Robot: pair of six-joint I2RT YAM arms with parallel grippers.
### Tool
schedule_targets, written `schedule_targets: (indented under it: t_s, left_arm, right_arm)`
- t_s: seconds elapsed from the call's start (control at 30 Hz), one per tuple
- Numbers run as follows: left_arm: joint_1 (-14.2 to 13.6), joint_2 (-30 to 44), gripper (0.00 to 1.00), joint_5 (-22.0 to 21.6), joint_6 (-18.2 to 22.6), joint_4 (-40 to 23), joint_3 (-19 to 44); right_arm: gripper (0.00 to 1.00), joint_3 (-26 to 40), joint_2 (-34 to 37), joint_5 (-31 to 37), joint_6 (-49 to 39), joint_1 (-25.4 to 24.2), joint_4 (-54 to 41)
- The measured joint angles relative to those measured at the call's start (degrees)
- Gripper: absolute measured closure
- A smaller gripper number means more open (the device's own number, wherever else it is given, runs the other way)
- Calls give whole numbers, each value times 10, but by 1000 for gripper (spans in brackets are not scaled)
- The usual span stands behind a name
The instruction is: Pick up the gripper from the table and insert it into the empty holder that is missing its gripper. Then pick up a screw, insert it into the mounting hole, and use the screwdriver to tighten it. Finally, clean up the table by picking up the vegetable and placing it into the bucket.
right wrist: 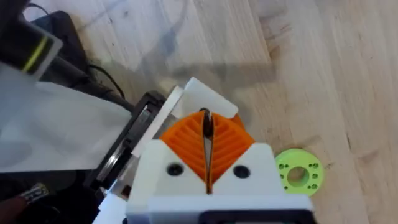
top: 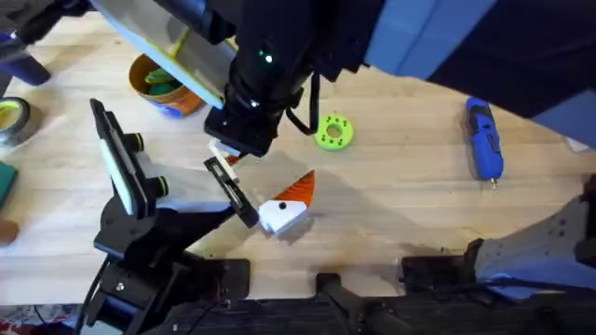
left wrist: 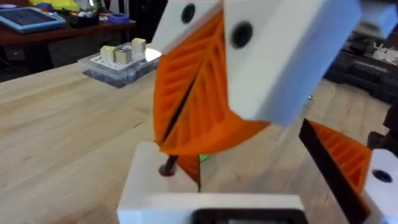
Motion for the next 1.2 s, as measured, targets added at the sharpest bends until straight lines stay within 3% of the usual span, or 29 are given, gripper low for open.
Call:
schedule_targets:
  t_s: [1.2]
  left_arm:
    - [1,0,11,-3,-8,0,0]
  right_arm:
    - [986,0,19,-14,0,0,34]
